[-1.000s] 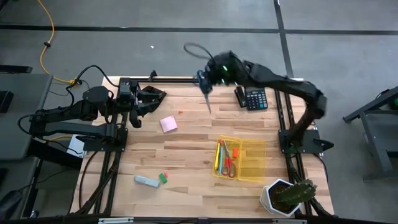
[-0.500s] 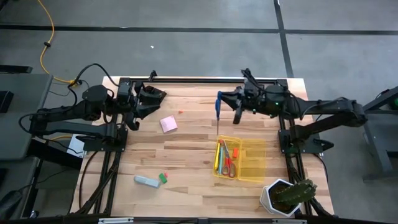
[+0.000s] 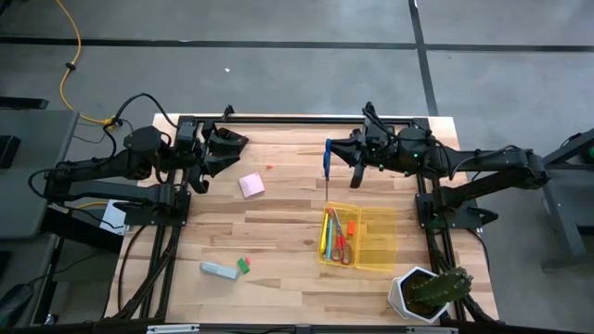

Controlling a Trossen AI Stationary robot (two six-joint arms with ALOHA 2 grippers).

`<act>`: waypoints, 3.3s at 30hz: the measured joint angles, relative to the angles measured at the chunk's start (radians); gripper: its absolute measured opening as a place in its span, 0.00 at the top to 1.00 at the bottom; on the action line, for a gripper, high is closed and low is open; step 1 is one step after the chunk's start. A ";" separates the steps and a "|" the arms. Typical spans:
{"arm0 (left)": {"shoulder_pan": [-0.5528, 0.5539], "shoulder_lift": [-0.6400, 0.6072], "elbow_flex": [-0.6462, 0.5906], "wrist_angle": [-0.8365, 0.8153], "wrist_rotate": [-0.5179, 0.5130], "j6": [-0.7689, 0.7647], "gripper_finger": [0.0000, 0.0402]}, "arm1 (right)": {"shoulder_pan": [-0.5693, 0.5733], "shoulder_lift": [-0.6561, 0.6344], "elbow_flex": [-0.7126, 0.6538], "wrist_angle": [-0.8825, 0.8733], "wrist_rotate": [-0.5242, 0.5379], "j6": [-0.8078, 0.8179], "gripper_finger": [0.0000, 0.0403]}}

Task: Pack school essentials
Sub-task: Put the blue scissors into the supply box, then put the pink eraser into the supply box

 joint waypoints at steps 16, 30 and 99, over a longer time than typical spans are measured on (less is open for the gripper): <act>0.000 0.000 0.000 -0.001 -0.001 0.000 0.61 | 0.163 0.043 -0.153 -0.429 0.130 0.775 1.00; 0.000 0.000 0.000 -0.009 -0.012 0.000 0.61 | 0.287 0.355 -0.140 -0.704 0.141 1.269 1.00; 0.000 0.000 -0.001 -0.031 -0.015 0.018 0.61 | 0.310 0.572 0.009 -0.763 -0.400 0.776 1.00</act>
